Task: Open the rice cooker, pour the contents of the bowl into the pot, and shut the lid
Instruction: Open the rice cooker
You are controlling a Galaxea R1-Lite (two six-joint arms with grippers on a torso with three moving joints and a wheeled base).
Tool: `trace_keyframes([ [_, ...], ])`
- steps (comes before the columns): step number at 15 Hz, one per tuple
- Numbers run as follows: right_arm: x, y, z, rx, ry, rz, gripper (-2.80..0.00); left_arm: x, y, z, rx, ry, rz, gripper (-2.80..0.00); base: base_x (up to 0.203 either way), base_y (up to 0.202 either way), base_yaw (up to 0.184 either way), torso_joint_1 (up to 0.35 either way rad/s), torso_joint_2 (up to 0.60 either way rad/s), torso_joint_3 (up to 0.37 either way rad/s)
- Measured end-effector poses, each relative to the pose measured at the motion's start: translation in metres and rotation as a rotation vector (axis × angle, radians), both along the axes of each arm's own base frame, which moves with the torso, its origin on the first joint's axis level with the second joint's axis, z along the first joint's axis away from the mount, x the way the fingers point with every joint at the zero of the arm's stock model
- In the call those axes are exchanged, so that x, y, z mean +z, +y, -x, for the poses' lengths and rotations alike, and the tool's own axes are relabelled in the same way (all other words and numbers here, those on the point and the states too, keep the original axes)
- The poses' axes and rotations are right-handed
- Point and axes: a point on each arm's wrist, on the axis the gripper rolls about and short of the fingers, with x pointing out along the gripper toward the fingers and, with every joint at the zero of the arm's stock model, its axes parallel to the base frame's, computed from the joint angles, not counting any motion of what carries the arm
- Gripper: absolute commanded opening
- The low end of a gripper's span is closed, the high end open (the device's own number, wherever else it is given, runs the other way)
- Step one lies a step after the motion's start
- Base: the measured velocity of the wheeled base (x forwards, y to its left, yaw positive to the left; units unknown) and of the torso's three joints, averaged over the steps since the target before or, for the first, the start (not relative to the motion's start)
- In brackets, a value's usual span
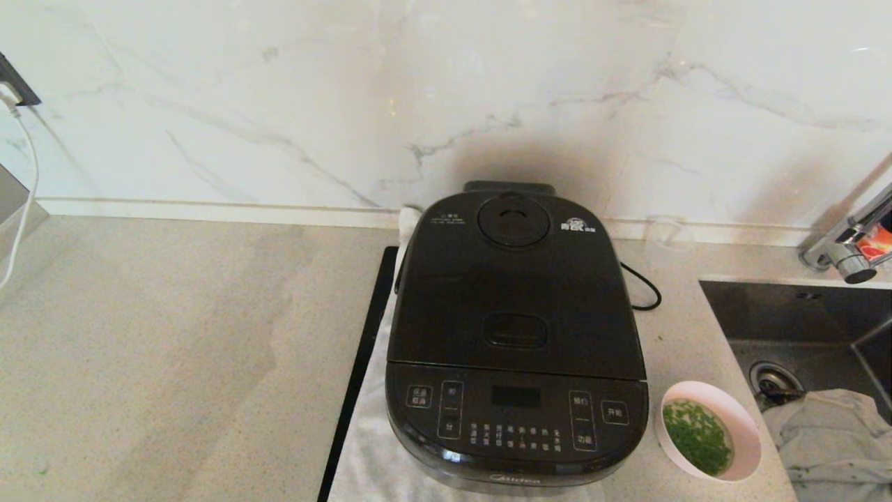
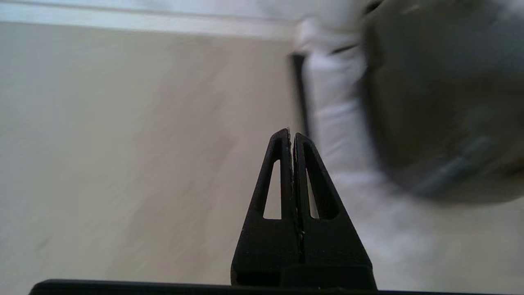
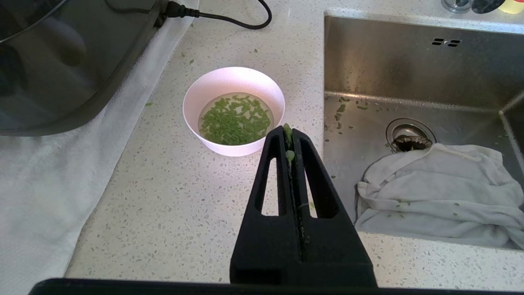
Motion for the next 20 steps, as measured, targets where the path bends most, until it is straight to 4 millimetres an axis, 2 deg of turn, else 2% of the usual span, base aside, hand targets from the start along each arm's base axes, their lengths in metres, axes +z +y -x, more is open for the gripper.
trace_keyframes([
  [3,0.000,0.000,0.000,0.000,0.000,0.000,-2.80,0.077,-0.004,-0.040,-0.171,0.048,0.121,-2.80,0.000,0.000,0.000,0.000,0.00,0.000],
  [4,0.000,0.000,0.000,0.000,0.000,0.000,-2.80,0.097,-0.006,-0.056,-0.242,0.088,0.159,-2.80,0.000,0.000,0.000,0.000,0.00,0.000],
  [5,0.000,0.000,0.000,0.000,0.000,0.000,-2.80,0.113,-0.010,-0.075,-0.330,0.145,0.191,-2.80,0.000,0.000,0.000,0.000,0.00,0.000],
  [7,0.000,0.000,0.000,0.000,0.000,0.000,-2.80,0.128,-0.022,-0.113,-0.480,0.272,0.231,-2.80,0.000,0.000,0.000,0.000,0.00,0.000],
  [10,0.000,0.000,0.000,0.000,0.000,0.000,-2.80,0.133,-0.054,-0.165,-0.636,0.417,0.246,-2.80,0.000,0.000,0.000,0.000,0.00,0.000],
  [12,0.000,0.000,0.000,0.000,0.000,0.000,-2.80,0.129,-0.079,-0.186,-0.690,0.479,0.230,-2.80,0.000,0.000,0.000,0.000,0.00,0.000],
  [16,0.000,0.000,0.000,0.000,0.000,0.000,-2.80,0.112,-0.138,-0.200,-0.696,0.534,0.176,-2.80,0.000,0.000,0.000,0.000,0.00,0.000],
  [18,0.000,0.000,0.000,0.000,0.000,0.000,-2.80,0.101,-0.165,-0.201,-0.673,0.549,0.154,-2.80,0.000,0.000,0.000,0.000,0.00,0.000],
  [20,0.000,0.000,0.000,0.000,0.000,0.000,-2.80,0.086,-0.184,-0.199,-0.626,0.572,0.106,-2.80,0.000,0.000,0.000,0.000,0.00,0.000],
])
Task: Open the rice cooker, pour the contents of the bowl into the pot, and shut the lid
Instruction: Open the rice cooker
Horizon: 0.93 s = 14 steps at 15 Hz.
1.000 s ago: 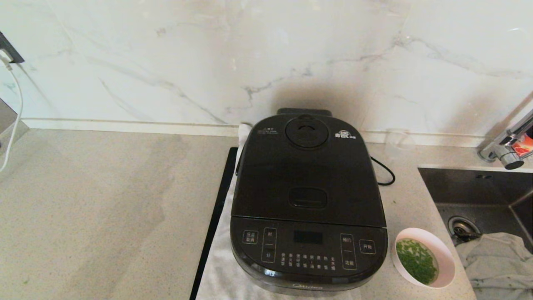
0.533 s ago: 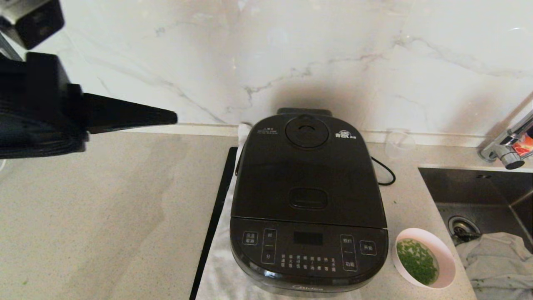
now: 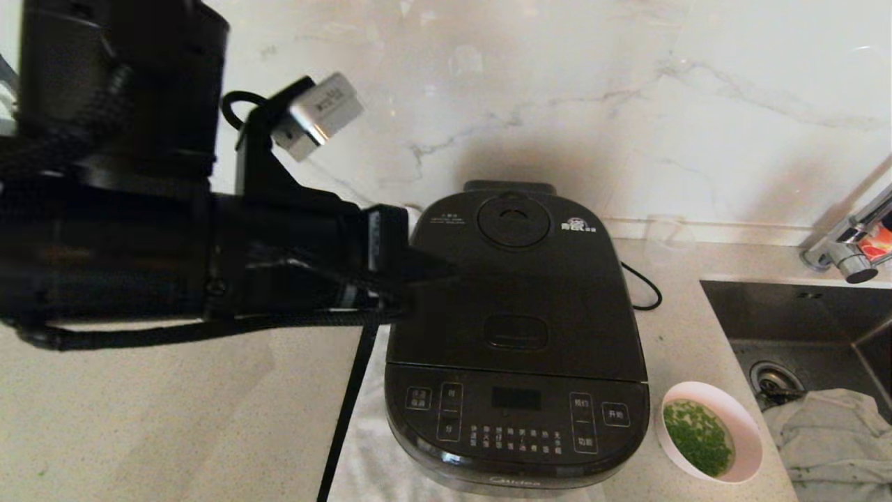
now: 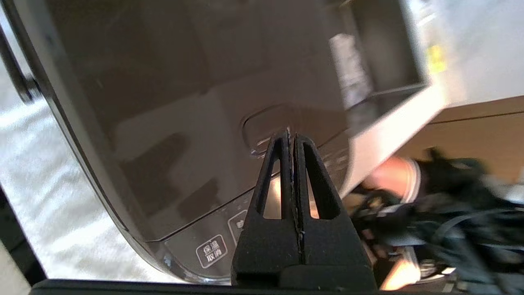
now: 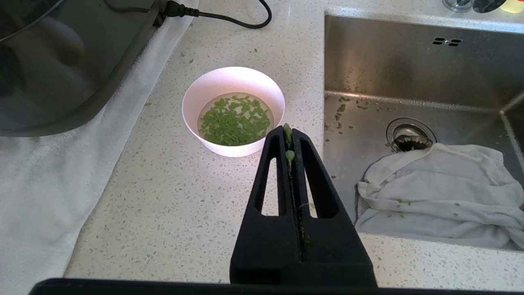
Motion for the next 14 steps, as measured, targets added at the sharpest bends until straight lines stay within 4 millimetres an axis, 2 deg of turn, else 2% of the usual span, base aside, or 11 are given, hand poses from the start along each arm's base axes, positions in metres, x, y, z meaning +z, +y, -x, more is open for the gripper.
trace_keyframes([
  [10,0.000,0.000,0.000,0.000,0.000,0.001,-2.80,-0.044,-0.035,0.010,-0.006,0.022,-0.124,-2.80,0.000,0.000,0.000,0.000,0.00,0.000],
  [14,0.000,0.000,0.000,0.000,0.000,0.001,-2.80,-0.057,-0.044,0.007,0.018,0.015,-0.134,-2.80,0.000,0.000,0.000,0.000,0.00,0.000],
])
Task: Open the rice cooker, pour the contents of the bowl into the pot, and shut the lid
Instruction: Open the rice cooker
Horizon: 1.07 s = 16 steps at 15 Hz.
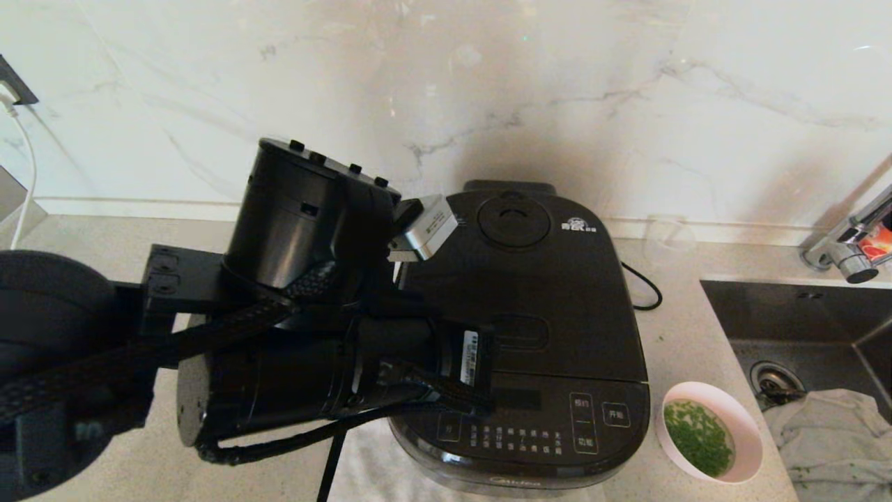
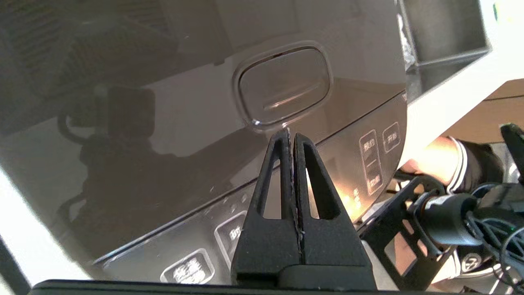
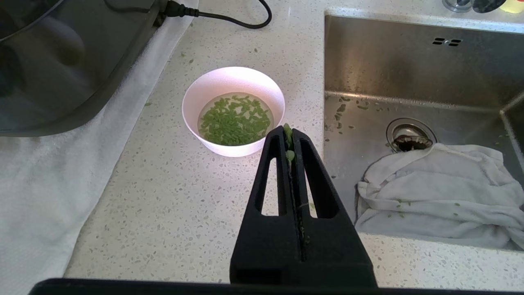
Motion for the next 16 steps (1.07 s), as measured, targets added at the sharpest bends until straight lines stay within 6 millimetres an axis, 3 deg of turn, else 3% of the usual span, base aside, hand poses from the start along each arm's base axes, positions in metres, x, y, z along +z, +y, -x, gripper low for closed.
trace_keyframes([
  [16,0.000,0.000,0.000,0.000,0.000,0.000,-2.80,-0.016,-0.020,-0.017,0.045,-0.044,0.030,-2.80,0.000,0.000,0.000,0.000,0.00,0.000],
])
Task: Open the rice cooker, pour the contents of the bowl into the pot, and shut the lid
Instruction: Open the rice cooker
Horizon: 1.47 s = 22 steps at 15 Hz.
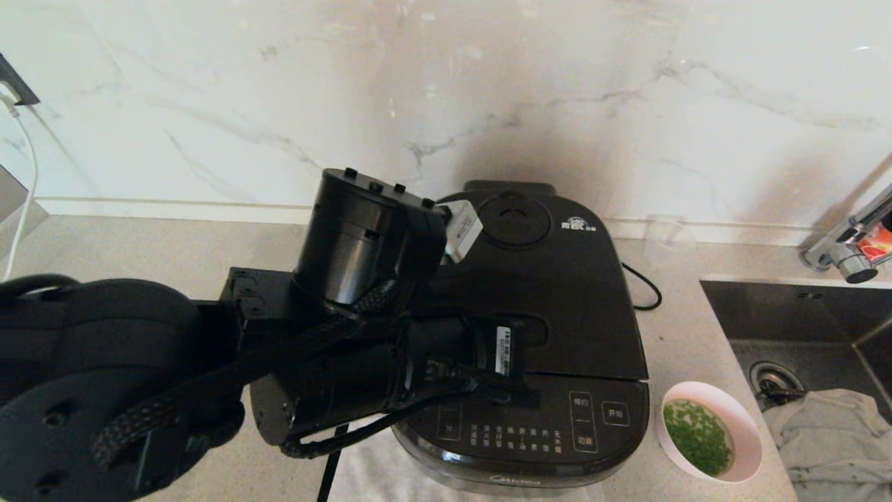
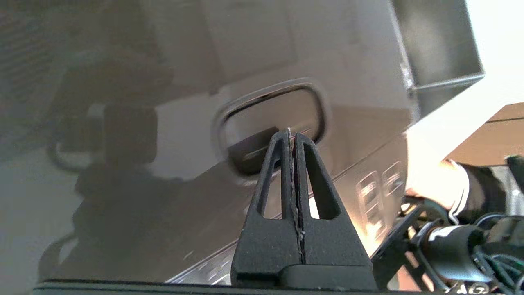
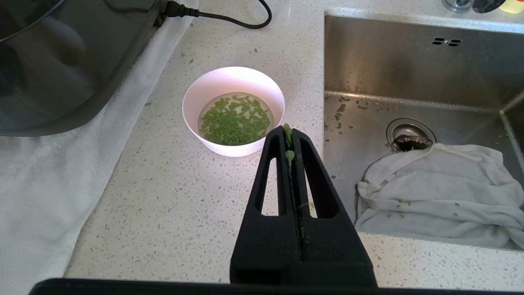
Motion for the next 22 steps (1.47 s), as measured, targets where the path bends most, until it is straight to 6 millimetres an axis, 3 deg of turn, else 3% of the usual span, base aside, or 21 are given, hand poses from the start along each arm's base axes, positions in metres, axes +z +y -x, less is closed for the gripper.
trace_keyframes([
  [6,0.000,0.000,0.000,0.000,0.000,0.000,-2.80,0.003,0.001,-0.006,0.025,-0.015,0.035,-2.80,0.000,0.000,0.000,0.000,0.00,0.000],
  [10,0.000,0.000,0.000,0.000,0.000,0.000,-2.80,0.050,0.017,0.006,0.028,-0.094,0.153,-2.80,0.000,0.000,0.000,0.000,0.00,0.000],
  [12,0.000,0.000,0.000,0.000,0.000,0.000,-2.80,0.081,0.032,0.018,0.027,-0.151,0.228,-2.80,0.000,0.000,0.000,0.000,0.00,0.000],
  [18,0.000,0.000,0.000,0.001,0.000,0.000,-2.80,0.148,0.093,0.065,0.024,-0.285,0.395,-2.80,0.000,0.000,0.000,0.000,0.00,0.000],
  [22,0.000,0.000,0.000,0.001,0.000,0.000,-2.80,0.163,0.144,0.107,0.012,-0.287,0.407,-2.80,0.000,0.000,0.000,0.000,0.00,0.000],
])
